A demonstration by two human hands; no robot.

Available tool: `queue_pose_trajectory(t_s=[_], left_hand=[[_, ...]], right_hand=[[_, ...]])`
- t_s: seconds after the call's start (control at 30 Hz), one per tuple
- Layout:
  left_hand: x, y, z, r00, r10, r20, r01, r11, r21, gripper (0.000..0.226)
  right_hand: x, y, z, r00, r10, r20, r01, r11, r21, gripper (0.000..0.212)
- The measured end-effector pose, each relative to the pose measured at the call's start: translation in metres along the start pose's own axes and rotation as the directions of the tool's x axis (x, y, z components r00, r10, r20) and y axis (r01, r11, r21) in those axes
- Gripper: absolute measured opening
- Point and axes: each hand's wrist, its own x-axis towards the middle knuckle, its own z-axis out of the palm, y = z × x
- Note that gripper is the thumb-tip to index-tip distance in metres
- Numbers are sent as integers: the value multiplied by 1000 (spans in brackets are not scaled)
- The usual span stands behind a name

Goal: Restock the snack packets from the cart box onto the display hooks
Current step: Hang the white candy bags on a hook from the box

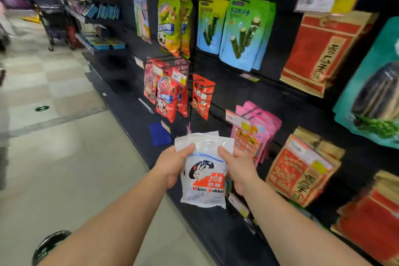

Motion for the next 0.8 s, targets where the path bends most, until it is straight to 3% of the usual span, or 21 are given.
queue_pose_trajectory(t_s=[0.17,0.33,0.47,0.63,0.8], left_hand=[[66,23,-16,999,-3,-46,2,1000,-19,15],[152,41,-32,998,-56,25,56,998,4,15],[226,57,-43,984,-107,144,96,992,82,16],[297,79,-52,959,-174,224,118,963,242,35],[336,95,-52,934,-213,287,116,940,322,28]], right_hand=[[60,-4,39,999,42,-17,-40,993,111,10],[121,-1,77,997,72,-15,-68,981,182,19],[169,2,107,987,68,-146,-36,977,211,22],[206,-8,127,943,32,-331,55,967,249,18],[225,-14,131,882,20,-470,101,968,231,14]])
